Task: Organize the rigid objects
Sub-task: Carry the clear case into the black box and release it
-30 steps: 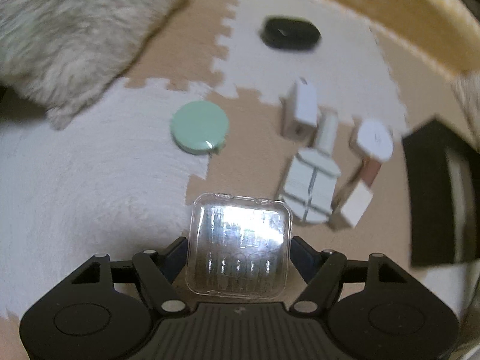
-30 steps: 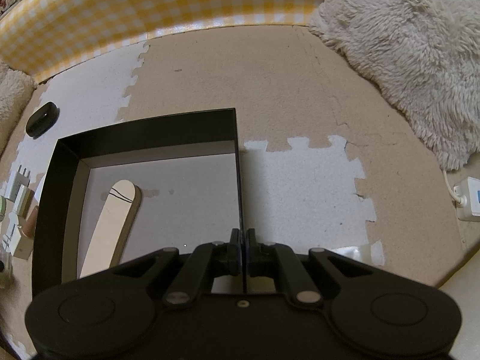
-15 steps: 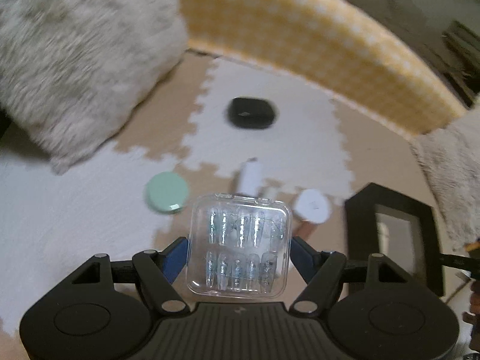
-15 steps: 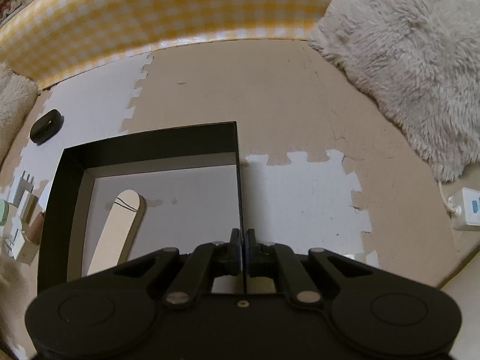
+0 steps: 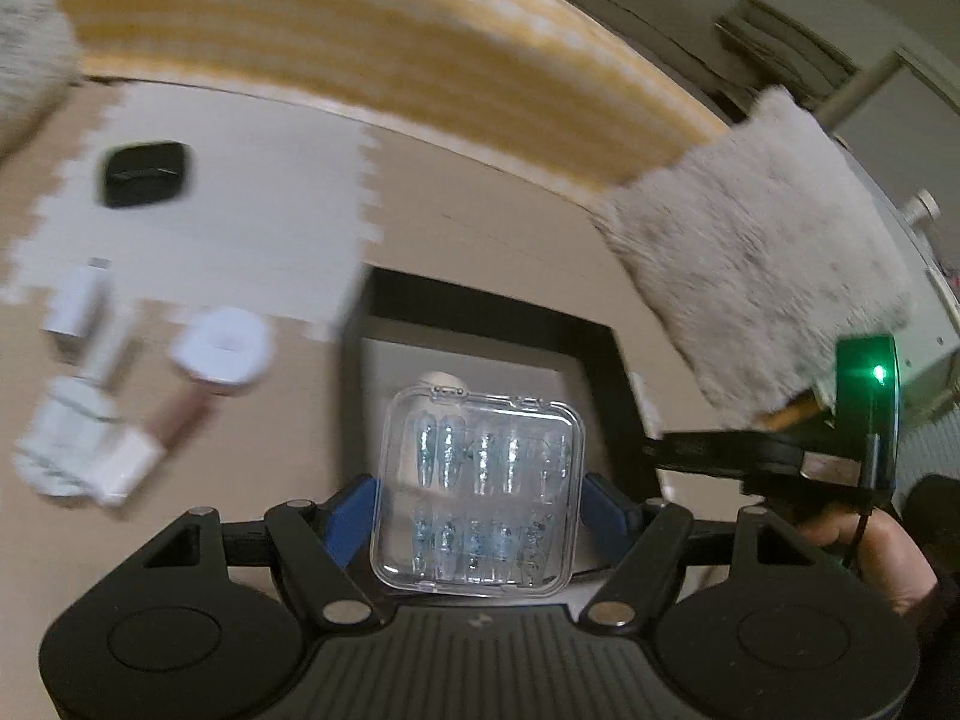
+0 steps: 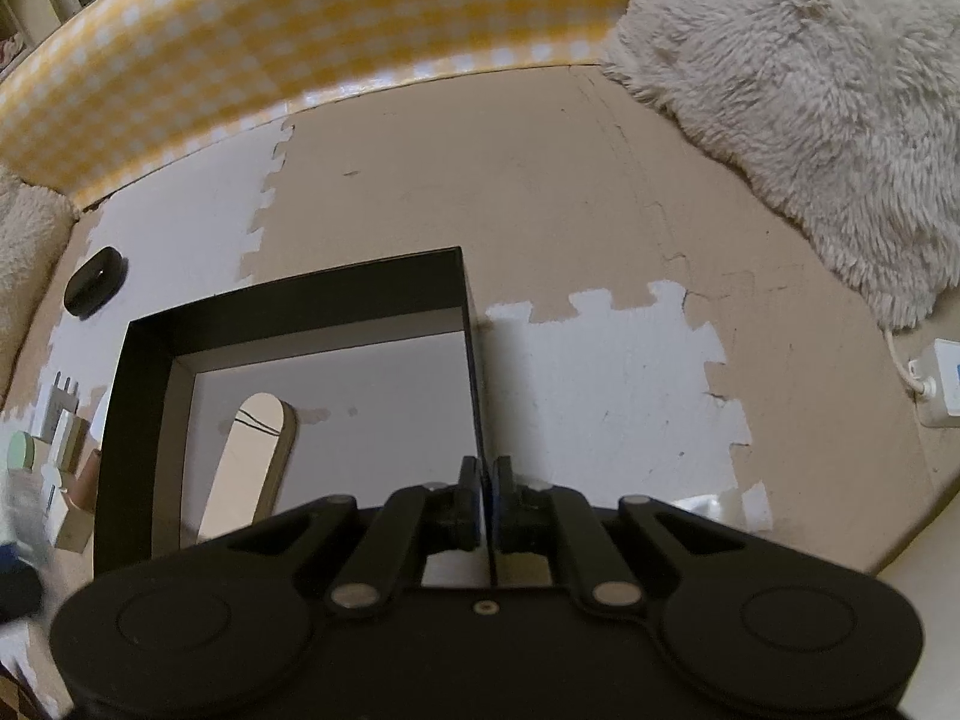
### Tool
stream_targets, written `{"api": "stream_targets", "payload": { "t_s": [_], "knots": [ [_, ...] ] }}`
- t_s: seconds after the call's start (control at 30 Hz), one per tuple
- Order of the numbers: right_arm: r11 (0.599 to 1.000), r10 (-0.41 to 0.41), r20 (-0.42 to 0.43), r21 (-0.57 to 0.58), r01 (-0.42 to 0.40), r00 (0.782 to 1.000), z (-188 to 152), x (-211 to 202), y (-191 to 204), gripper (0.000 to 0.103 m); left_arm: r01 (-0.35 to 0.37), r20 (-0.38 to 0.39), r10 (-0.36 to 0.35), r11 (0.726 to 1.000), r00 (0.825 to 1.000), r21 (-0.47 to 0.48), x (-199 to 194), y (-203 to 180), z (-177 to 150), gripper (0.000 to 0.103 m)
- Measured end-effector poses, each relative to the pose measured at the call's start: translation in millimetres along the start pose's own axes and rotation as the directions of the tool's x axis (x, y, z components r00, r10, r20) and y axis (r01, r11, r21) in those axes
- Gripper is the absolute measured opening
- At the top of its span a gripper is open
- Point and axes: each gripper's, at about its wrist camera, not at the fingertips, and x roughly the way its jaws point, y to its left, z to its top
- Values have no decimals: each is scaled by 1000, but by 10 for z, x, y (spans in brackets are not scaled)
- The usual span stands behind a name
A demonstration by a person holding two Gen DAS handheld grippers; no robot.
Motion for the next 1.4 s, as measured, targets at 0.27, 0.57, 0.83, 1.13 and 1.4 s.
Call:
{"api": "stream_targets", "payload": {
  "t_s": [0.27, 0.57, 0.83, 1.13, 1.4],
  "knots": [
    [1000, 4, 0, 2, -4, 1000, 4, 3, -6, 4, 24, -52, -22, 998, 998, 52, 570, -370, -74, 74],
    [1000, 15, -1, 21, -15, 1000, 6, 3, -38, 5, 55, -96, -59, 998, 994, -41, 991, -513, -131, 74],
    [999, 24, -2, 29, -24, 1000, 9, 9, -52, 5, 61, -127, -68, 996, 990, -61, 1026, -478, -128, 84],
    [999, 25, -2, 30, -25, 1000, 9, 10, -55, 5, 52, -145, -51, 999, 988, 2, 917, -512, -158, 86],
    [999, 28, 0, 31, -28, 1000, 6, 7, -61, 5, 22, -116, -13, 997, 993, 79, 706, -546, -154, 95]
  ]
}}
